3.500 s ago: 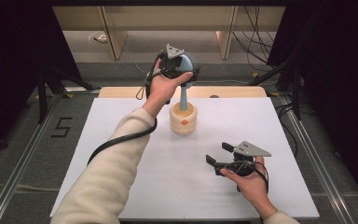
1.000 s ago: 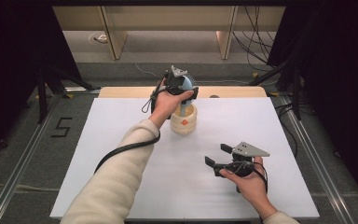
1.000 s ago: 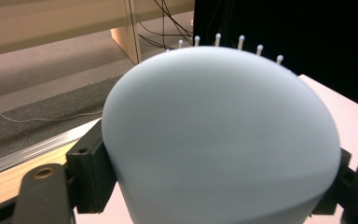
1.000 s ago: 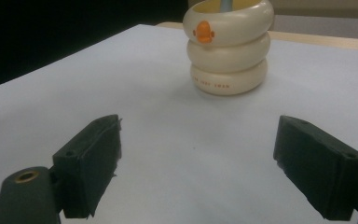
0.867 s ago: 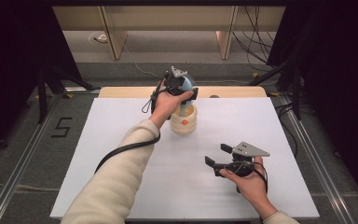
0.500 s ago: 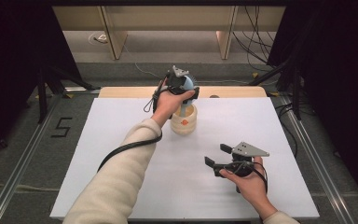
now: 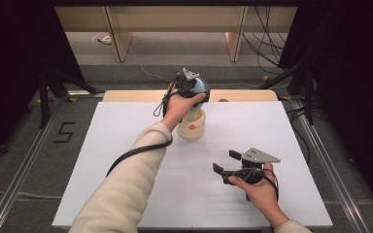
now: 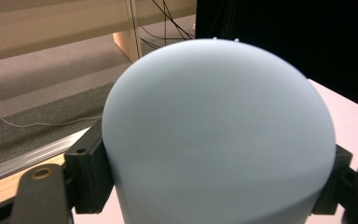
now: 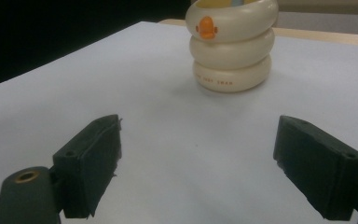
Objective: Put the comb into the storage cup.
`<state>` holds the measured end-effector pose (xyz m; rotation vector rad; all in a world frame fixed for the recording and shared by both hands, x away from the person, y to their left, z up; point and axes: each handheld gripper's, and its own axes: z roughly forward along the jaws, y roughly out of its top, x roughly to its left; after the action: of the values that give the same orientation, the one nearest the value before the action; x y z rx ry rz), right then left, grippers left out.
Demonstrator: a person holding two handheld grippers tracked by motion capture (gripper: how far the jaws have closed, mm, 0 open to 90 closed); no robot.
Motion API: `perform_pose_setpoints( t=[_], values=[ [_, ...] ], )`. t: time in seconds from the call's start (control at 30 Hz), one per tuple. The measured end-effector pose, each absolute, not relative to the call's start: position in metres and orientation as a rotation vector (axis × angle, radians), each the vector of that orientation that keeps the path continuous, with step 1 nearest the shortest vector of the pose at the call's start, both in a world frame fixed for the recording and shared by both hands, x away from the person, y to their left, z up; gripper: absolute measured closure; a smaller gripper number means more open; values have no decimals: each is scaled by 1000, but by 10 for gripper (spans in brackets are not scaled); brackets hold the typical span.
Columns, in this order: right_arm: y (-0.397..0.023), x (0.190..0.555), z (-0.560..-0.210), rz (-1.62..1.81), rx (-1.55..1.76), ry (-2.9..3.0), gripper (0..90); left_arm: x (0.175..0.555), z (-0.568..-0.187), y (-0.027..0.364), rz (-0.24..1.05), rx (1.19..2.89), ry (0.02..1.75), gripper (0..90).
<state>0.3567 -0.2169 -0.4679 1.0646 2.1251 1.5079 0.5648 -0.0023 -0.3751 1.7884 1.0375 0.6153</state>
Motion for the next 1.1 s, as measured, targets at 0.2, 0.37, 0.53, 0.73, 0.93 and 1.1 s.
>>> perform_pose_setpoints(
  t=[0.2, 0.37, 0.53, 0.73, 0.93, 1.1],
  values=[
    [-217, 357, -468, 1509, 1061, 2127, 159, 567, -376, -6, 623, 1785, 1033, 205],
    [-217, 357, -468, 1512, 1065, 2125, 160, 568, -377, -8, 628, 1787, 1028, 204],
    [-217, 357, -468, 1512, 1064, 2126, 160, 569, -378, -10, 632, 1786, 1030, 203],
    [-217, 357, -468, 1512, 1065, 2125, 159, 569, -378, -12, 641, 1791, 1028, 202],
    [-217, 357, -468, 1513, 1065, 2123, 160, 570, -379, -15, 641, 1796, 1025, 200],
    [-218, 357, -468, 1512, 1065, 2123, 159, 571, -379, -15, 642, 1799, 1028, 200]
  ],
)
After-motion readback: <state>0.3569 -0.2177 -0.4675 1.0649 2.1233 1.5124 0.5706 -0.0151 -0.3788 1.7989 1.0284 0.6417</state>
